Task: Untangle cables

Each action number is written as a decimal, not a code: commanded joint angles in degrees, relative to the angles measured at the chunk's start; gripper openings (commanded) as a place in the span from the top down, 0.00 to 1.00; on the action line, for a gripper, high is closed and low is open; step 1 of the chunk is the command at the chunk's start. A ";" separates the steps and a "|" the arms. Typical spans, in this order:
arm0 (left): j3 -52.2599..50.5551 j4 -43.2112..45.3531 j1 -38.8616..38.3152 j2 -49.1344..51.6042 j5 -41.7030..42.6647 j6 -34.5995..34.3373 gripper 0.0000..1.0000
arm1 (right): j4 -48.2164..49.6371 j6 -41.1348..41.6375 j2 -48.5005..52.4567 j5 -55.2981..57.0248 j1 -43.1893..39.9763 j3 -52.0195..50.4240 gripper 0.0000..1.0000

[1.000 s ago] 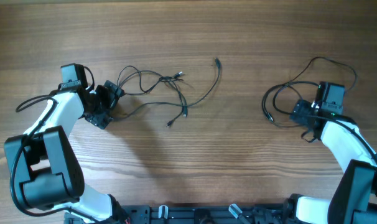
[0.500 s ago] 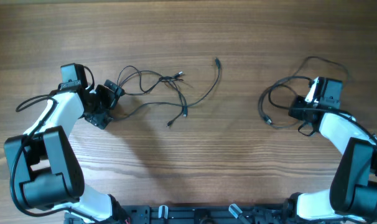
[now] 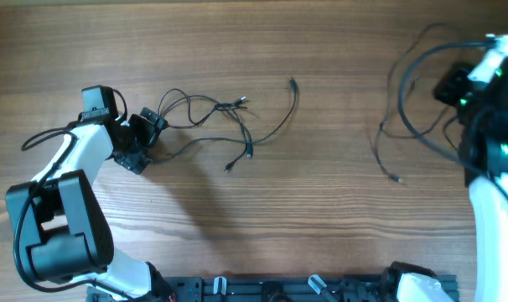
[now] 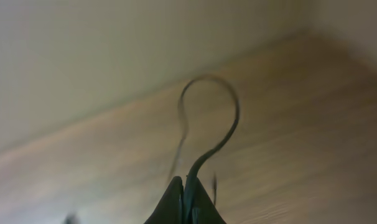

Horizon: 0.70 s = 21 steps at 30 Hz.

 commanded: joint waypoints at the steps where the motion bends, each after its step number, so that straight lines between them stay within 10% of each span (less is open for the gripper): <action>1: -0.04 -0.17 -0.26 -0.35 -1.01 0.09 0.00 | 2.19 -6.23 -5.60 19.17 -2.08 0.66 0.96; 5: -0.04 -0.17 -0.26 -0.35 -0.98 0.09 0.00 | -0.94 -17.38 -6.40 13.25 -3.17 0.66 0.96; 18: -0.04 -0.17 -0.26 -0.35 -0.98 0.09 0.00 | -20.57 -7.80 7.23 -10.75 -3.10 0.57 0.78; 20: -0.04 -0.17 -0.26 -0.35 -0.98 0.09 0.00 | -22.34 -7.74 11.32 -10.69 -3.10 0.57 0.50; 21: -0.04 -0.17 -0.26 -0.35 -1.01 0.09 0.00 | -23.08 -6.21 15.52 -10.27 -3.10 0.57 0.00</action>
